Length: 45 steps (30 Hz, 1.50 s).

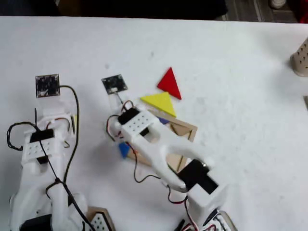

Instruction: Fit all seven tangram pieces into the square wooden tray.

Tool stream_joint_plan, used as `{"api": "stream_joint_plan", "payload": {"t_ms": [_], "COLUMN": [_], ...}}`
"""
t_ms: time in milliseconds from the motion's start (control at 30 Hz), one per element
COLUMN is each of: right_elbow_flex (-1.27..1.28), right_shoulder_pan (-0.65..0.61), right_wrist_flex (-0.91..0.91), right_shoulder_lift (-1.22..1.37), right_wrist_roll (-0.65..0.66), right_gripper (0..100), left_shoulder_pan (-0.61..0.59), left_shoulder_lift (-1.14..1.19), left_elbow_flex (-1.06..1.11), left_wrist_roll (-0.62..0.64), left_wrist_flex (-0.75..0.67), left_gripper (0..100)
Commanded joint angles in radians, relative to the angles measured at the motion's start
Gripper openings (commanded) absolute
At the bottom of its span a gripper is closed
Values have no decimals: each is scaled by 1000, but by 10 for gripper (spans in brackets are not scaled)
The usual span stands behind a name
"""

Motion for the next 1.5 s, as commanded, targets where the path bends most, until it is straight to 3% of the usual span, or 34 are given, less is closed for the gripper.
{"api": "stream_joint_plan", "payload": {"t_ms": [0, 267, 733, 900, 1067, 1100, 1467], "right_elbow_flex": [-52, -25, 57, 203, 440, 477, 597], "right_shoulder_pan": [-4, -39, -88, 1, 177, 199, 297], "right_wrist_flex": [39, 166, 127, 214, 93, 88, -125], "right_shoulder_lift": [-12, -7, -136, -371, -519, -535, -452], "right_wrist_roll": [-5, 6, 331, 453, 476, 477, 477], "right_gripper": [287, 286, 129, 118, 8, 23, 17], "left_shoulder_pan": [18, 18, 19, 19, 19, 19, 28], "left_shoulder_lift": [2, 2, 2, 2, 2, 2, 2], "left_elbow_flex": [-18, -18, -18, -17, -17, -17, -17], "left_wrist_roll": [-6, -6, -6, -6, -6, -6, -8], "left_wrist_flex": [-28, -28, -26, -25, -25, -25, -21], "left_gripper": [181, 181, 181, 181, 181, 181, 181]}}
